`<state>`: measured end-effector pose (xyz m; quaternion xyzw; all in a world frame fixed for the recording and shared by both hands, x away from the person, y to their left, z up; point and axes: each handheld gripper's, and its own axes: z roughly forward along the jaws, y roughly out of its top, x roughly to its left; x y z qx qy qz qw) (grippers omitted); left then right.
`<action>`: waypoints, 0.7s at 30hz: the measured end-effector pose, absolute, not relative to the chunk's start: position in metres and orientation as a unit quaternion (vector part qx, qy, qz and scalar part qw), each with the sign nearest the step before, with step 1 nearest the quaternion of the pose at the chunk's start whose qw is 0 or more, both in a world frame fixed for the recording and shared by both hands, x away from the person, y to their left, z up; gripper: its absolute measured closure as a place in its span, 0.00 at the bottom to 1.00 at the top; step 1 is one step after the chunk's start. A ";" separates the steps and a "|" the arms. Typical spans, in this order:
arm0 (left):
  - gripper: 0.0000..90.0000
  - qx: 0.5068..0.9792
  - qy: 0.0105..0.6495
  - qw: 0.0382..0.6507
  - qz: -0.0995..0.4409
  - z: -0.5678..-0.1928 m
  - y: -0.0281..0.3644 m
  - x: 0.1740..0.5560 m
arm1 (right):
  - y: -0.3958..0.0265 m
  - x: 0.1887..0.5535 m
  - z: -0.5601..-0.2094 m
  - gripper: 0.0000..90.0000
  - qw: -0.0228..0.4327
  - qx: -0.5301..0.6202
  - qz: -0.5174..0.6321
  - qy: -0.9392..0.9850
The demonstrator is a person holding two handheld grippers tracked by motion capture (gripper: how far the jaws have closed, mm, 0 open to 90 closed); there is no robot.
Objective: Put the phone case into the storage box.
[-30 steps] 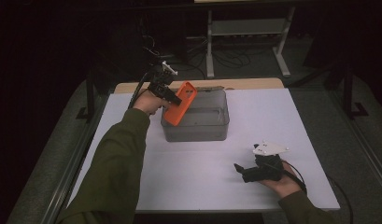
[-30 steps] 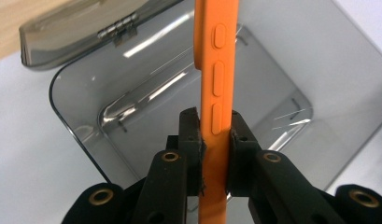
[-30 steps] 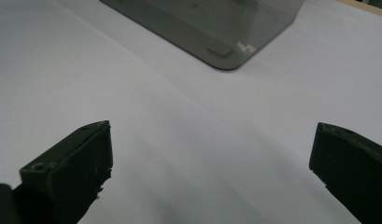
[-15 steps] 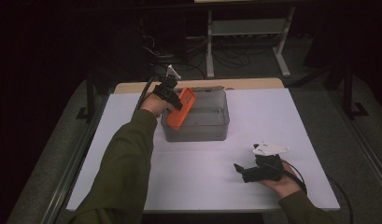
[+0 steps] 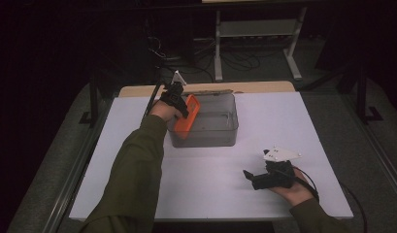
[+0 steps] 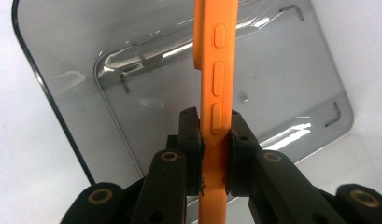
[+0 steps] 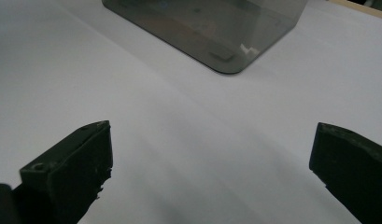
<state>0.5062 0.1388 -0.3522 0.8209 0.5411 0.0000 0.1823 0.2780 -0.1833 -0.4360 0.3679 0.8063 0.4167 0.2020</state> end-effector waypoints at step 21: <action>0.87 0.798 0.582 0.153 -0.028 -0.368 0.138 0.506 | -0.183 0.278 -0.436 0.00 0.200 0.369 0.417 0.806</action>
